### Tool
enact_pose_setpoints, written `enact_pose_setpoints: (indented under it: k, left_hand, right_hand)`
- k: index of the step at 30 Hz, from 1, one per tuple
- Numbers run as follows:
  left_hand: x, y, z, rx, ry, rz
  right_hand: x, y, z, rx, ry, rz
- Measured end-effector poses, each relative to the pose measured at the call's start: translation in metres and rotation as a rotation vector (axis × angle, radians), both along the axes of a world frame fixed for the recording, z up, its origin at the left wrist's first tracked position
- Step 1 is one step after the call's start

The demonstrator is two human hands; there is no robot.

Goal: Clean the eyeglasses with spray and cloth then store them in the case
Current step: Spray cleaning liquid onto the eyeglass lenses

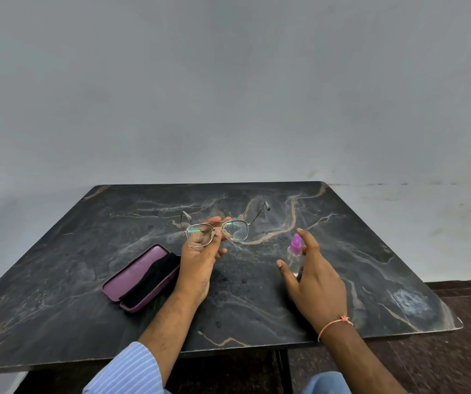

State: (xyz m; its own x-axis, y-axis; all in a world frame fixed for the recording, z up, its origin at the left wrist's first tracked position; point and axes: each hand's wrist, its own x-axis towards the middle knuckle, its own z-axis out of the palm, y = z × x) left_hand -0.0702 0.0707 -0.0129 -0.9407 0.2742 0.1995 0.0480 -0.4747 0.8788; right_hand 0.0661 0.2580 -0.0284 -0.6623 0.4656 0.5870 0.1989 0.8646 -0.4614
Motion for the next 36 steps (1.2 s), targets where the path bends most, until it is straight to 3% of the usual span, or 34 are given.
enact_pose_setpoints:
  k: [12,20,28,36]
  left_hand:
    - [0.0,-0.002,-0.002,-0.043,0.025,0.063]
    - [0.007,-0.003,0.002,-0.097,0.063,0.07]
    - [0.007,-0.005,0.001,-0.112,0.072,0.083]
    - [0.003,-0.004,-0.002,-0.1,0.063,0.086]
  right_hand:
    - [-0.003,-0.005,0.004,0.044,-0.066,0.078]
    - [0.001,-0.047,0.018,-0.141,0.066,0.324]
    - [-0.026,-0.077,0.041,-0.161,0.11,0.351]
    - [-0.04,-0.079,0.047,-0.167,0.035,0.365]
